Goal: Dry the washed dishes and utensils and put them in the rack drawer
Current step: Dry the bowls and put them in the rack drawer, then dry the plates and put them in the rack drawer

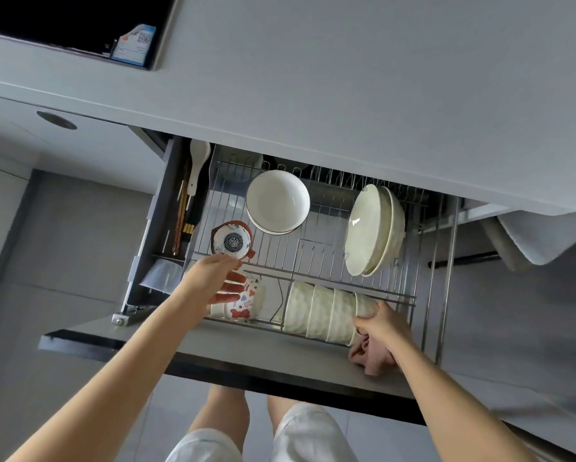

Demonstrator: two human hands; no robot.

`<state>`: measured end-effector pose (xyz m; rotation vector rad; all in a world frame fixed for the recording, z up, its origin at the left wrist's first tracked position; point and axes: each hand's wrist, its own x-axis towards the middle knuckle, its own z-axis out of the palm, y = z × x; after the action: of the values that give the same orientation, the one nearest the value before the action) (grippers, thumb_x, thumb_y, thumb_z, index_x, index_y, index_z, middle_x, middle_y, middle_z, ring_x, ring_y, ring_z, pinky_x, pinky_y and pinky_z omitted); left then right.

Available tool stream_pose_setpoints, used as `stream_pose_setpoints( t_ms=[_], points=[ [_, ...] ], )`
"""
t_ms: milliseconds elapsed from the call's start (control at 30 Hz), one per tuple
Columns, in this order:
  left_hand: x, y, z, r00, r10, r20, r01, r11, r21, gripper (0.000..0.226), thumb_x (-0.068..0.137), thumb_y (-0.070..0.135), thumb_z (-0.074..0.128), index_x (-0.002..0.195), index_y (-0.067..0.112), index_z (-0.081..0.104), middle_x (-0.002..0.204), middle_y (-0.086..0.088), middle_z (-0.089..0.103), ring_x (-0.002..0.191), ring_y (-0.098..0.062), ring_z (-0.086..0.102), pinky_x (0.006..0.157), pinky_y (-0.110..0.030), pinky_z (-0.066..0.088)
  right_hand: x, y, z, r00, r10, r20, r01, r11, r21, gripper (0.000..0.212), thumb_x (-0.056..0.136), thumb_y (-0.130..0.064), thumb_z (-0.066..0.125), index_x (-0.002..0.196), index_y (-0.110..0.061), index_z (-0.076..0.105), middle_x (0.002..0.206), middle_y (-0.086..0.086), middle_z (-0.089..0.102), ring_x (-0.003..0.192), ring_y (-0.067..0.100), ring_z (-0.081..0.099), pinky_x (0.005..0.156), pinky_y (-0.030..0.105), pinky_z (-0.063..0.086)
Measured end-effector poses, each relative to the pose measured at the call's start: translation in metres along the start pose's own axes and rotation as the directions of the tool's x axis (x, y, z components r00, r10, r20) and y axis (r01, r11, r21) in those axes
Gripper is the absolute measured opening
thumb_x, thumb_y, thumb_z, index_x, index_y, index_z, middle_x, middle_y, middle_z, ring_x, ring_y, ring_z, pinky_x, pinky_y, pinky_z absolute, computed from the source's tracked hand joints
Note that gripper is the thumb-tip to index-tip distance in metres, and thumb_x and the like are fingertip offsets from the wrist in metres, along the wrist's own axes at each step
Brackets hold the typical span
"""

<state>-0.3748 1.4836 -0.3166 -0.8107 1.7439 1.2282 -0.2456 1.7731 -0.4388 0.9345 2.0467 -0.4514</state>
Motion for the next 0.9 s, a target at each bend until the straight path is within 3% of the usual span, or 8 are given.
stream_pose_setpoints(
  t_ms=[100, 267, 400, 467, 600, 733, 800, 900],
  points=[
    [-0.001, -0.005, -0.004, 1.000, -0.003, -0.026, 0.003, 1.000, -0.016, 0.016, 0.097, 0.022, 0.049, 0.098, 0.011, 0.060, 0.098, -0.014, 0.067, 0.089, -0.027, 0.066, 0.071, -0.031, 0.055, 0.004, 0.001, 0.001, 0.999, -0.030, 0.018, 0.029, 0.998, 0.048, 0.048, 0.071, -0.047, 0.073, 0.101, -0.014, 0.054, 0.091, 0.001, 0.067, 0.085, 0.022, 0.064, 0.074, 0.032, 0.054],
    [-0.011, -0.010, -0.009, 0.998, -0.001, -0.060, -0.002, 0.999, -0.052, 0.018, 0.097, 0.020, 0.050, 0.106, 0.008, 0.061, 0.096, -0.014, 0.067, 0.086, -0.026, 0.066, 0.067, -0.030, 0.056, -0.004, -0.003, -0.010, 0.998, -0.067, 0.011, 0.068, 0.997, -0.046, 0.051, 0.075, -0.047, 0.070, 0.109, -0.013, 0.057, 0.084, -0.003, 0.067, 0.081, 0.018, 0.064, 0.067, 0.026, 0.051],
    [-0.031, -0.012, -0.022, 0.997, 0.036, -0.071, -0.042, 0.996, -0.080, 0.020, 0.097, 0.021, 0.050, 0.109, 0.010, 0.060, 0.098, -0.014, 0.066, 0.087, -0.025, 0.065, 0.070, -0.030, 0.056, -0.048, -0.050, -0.047, 0.937, -0.330, -0.113, 0.319, 0.942, -0.108, 0.058, 0.085, -0.048, 0.064, 0.131, -0.018, 0.048, 0.108, -0.004, 0.068, 0.096, 0.017, 0.065, 0.077, 0.028, 0.052],
    [-0.043, -0.014, -0.030, 0.995, 0.058, -0.083, -0.065, 0.993, -0.094, 0.021, 0.096, 0.022, 0.052, 0.111, 0.011, 0.061, 0.099, -0.013, 0.065, 0.088, -0.024, 0.064, 0.072, -0.031, 0.055, -0.087, -0.088, -0.071, 0.856, -0.495, -0.147, 0.492, 0.869, -0.056, 0.059, 0.085, -0.049, 0.062, 0.135, -0.022, 0.046, 0.114, -0.005, 0.066, 0.102, 0.016, 0.062, 0.076, 0.023, 0.047],
    [-0.070, -0.019, -0.059, 0.988, 0.127, -0.091, -0.142, 0.972, -0.187, 0.036, 0.092, 0.036, 0.054, 0.123, 0.017, 0.054, 0.111, -0.008, 0.061, 0.100, -0.024, 0.060, 0.083, -0.036, 0.054, -0.166, -0.169, -0.101, 0.626, -0.758, -0.184, 0.779, 0.620, 0.095, 0.062, 0.081, -0.052, 0.065, 0.135, -0.027, 0.046, 0.112, -0.007, 0.063, 0.103, 0.010, 0.059, 0.078, 0.018, 0.042],
    [-0.098, -0.029, -0.110, 0.976, 0.213, -0.048, -0.210, 0.852, -0.480, 0.060, 0.079, 0.057, 0.057, 0.130, 0.028, 0.045, 0.126, -0.010, 0.054, 0.114, -0.029, 0.055, 0.087, -0.043, 0.053, -0.231, -0.246, -0.096, 0.466, -0.884, -0.031, 0.849, 0.437, 0.298, 0.067, 0.078, -0.043, 0.074, 0.135, -0.035, 0.041, 0.125, -0.008, 0.055, 0.114, 0.007, 0.054, 0.098, 0.029, 0.046],
    [-0.111, -0.039, -0.144, 0.952, 0.304, -0.041, -0.264, 0.743, -0.615, 0.068, 0.072, 0.062, 0.058, 0.129, 0.026, 0.050, 0.121, -0.010, 0.060, 0.109, -0.028, 0.061, 0.083, -0.042, 0.054, -0.269, -0.284, -0.082, 0.370, -0.922, 0.114, 0.840, 0.384, 0.383, 0.072, 0.079, -0.025, 0.075, 0.138, -0.037, 0.036, 0.128, -0.006, 0.053, 0.115, 0.005, 0.054, 0.104, 0.031, 0.043],
    [-0.133, -0.058, -0.200, 0.888, 0.434, -0.150, -0.413, 0.612, -0.675, 0.056, 0.084, 0.055, 0.047, 0.128, 0.021, 0.054, 0.104, -0.008, 0.065, 0.091, -0.022, 0.065, 0.072, -0.035, 0.055, -0.328, -0.338, -0.051, 0.208, -0.925, 0.317, 0.815, 0.343, 0.467, 0.086, 0.076, -0.004, 0.070, 0.144, -0.035, 0.027, 0.129, -0.002, 0.052, 0.113, 0.006, 0.057, 0.104, 0.028, 0.043]
  ],
)
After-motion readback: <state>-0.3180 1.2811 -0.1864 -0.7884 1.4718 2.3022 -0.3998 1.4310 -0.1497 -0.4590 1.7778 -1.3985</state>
